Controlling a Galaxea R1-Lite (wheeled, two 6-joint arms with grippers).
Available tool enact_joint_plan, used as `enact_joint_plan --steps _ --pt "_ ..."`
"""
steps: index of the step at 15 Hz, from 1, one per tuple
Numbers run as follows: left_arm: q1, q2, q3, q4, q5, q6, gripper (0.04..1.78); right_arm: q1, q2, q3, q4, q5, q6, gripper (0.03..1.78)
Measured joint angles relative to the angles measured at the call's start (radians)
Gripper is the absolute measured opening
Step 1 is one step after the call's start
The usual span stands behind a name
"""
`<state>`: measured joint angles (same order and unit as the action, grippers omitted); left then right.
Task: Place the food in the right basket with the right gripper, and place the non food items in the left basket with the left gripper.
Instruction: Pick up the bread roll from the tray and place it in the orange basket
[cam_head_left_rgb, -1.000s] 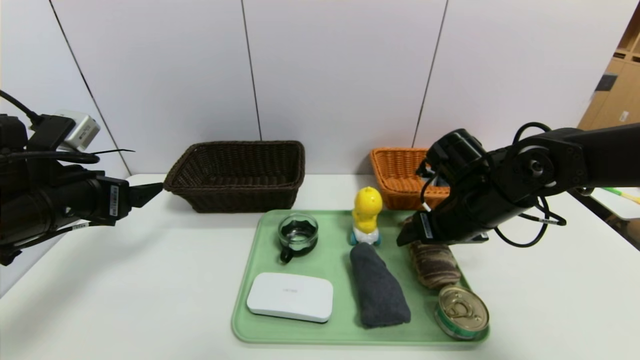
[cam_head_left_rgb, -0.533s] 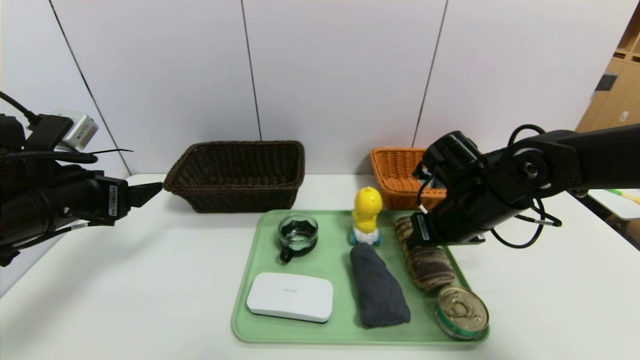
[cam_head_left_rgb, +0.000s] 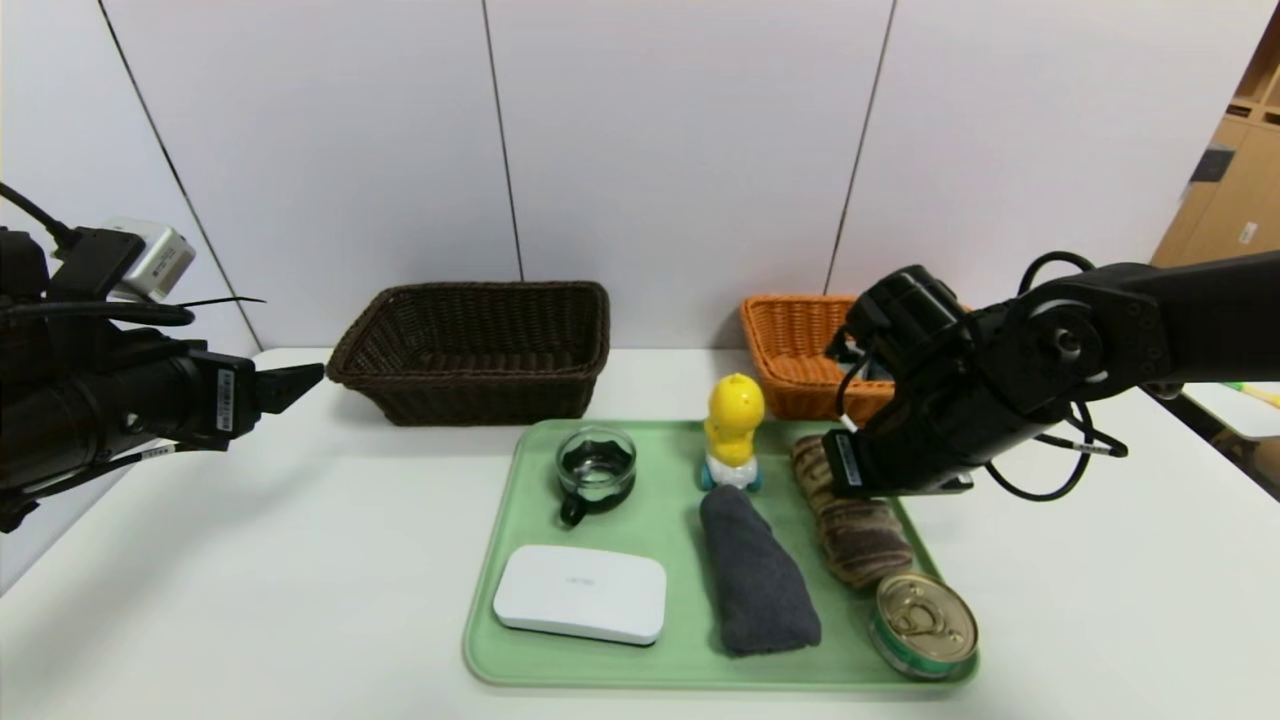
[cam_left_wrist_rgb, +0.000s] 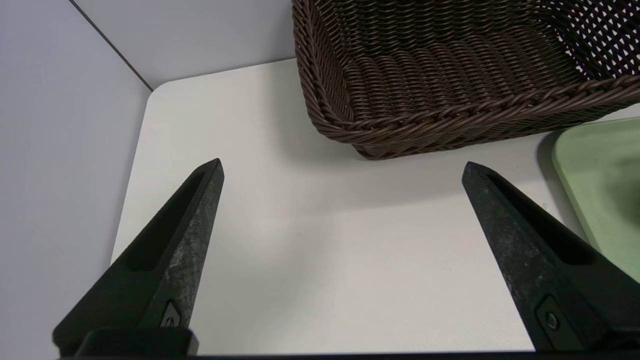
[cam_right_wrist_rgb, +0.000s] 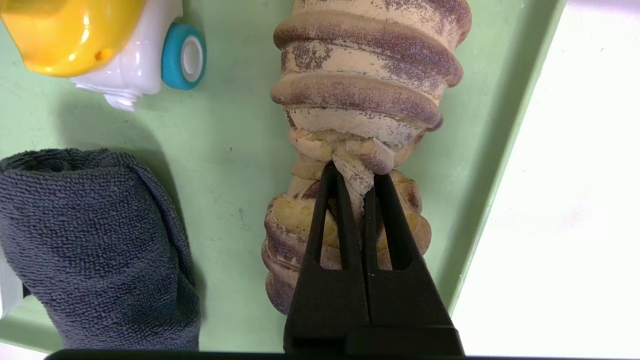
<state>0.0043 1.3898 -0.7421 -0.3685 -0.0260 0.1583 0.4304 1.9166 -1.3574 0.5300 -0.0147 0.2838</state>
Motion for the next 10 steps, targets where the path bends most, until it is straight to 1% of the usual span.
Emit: enact_joint_plan --steps 3,5,7,10 --pt "0.000 0.001 0.000 0.000 0.000 -0.004 1.69 0.001 -0.026 0.009 -0.006 0.000 -0.001 0.05" --pt "0.000 0.003 0.000 0.000 0.000 -0.005 1.69 0.005 -0.058 0.010 -0.026 0.000 -0.003 0.05" --pt "-0.001 0.006 0.000 0.000 0.000 -0.011 1.69 0.006 -0.088 0.009 -0.071 0.001 -0.003 0.05" --pt "0.000 0.007 0.000 0.000 0.000 -0.012 1.69 0.006 -0.121 0.008 -0.081 0.007 0.001 0.05"
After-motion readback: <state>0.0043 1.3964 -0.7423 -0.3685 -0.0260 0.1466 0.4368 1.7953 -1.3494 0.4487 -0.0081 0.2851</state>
